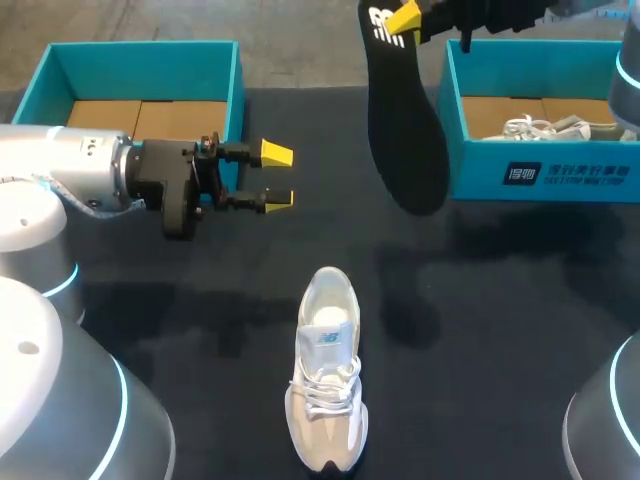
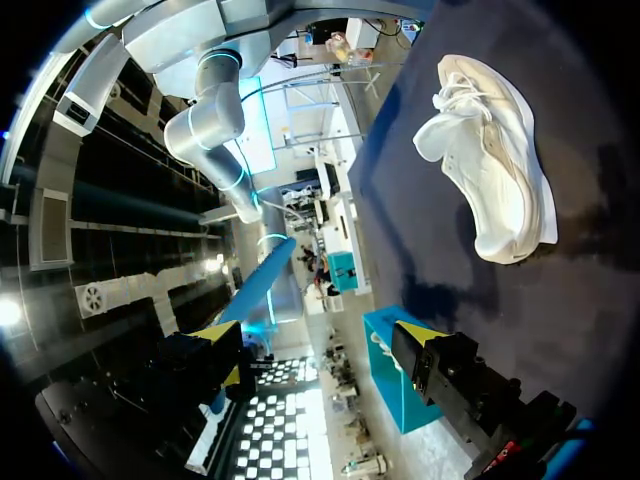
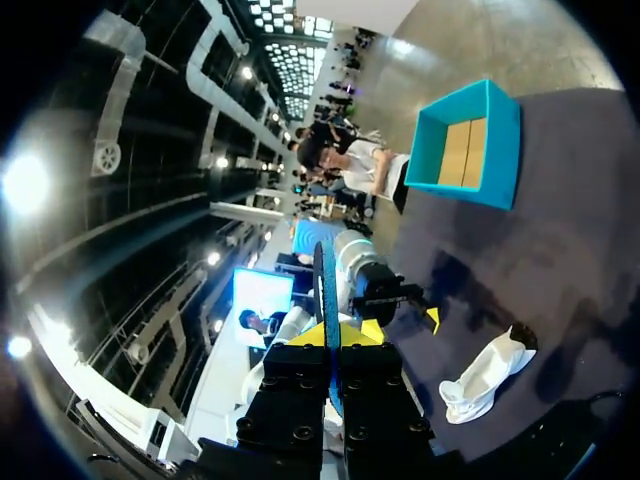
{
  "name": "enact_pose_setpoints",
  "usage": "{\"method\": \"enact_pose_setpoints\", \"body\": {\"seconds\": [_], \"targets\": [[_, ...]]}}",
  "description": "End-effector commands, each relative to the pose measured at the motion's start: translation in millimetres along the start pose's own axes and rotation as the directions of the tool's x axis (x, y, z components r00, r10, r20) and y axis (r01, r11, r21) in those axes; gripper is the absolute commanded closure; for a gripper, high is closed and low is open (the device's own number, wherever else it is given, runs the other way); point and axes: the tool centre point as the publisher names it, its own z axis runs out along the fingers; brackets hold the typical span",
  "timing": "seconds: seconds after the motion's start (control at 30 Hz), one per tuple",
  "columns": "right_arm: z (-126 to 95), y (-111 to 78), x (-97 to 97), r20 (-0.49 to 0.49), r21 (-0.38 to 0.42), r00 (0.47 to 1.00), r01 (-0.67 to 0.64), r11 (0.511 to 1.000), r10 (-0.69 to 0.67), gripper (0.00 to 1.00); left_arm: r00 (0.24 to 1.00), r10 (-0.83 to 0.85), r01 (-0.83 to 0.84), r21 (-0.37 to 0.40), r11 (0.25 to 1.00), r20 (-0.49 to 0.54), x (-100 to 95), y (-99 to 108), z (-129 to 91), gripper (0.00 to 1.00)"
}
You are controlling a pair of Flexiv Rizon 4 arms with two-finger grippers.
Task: Take the shoe out of the shoebox, open the shoe tongue, remove and reinsert the insole, then place the shoe into the shoebox
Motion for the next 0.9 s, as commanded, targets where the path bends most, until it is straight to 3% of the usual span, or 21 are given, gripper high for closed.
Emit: {"method": "enact_pose_setpoints", "body": {"seconds": [0.03,0.3,0.9], "targets": [[15,9.6,-19.6,-0.003,-0.002,1.000,-0.022,1.000,0.022,1.00,1.000,0.002,-0.002,-0.004,1.000,0.001,0.4,-1,1,0.00],[32,8.0,-36.6,0.004,-0.081,0.998,-0.066,0.994,0.067,1.00,1.000,0.002,-0.002,-0.004,1.000,0.001,0.4,-1,1,0.00],[36,5.1,-42.3,0.010,-0.091,0.995,-0.098,0.991,0.099,1.00,1.000,0.002,-0.002,-0.004,1.000,0.001,0.4,-1,1,0.00]]}}
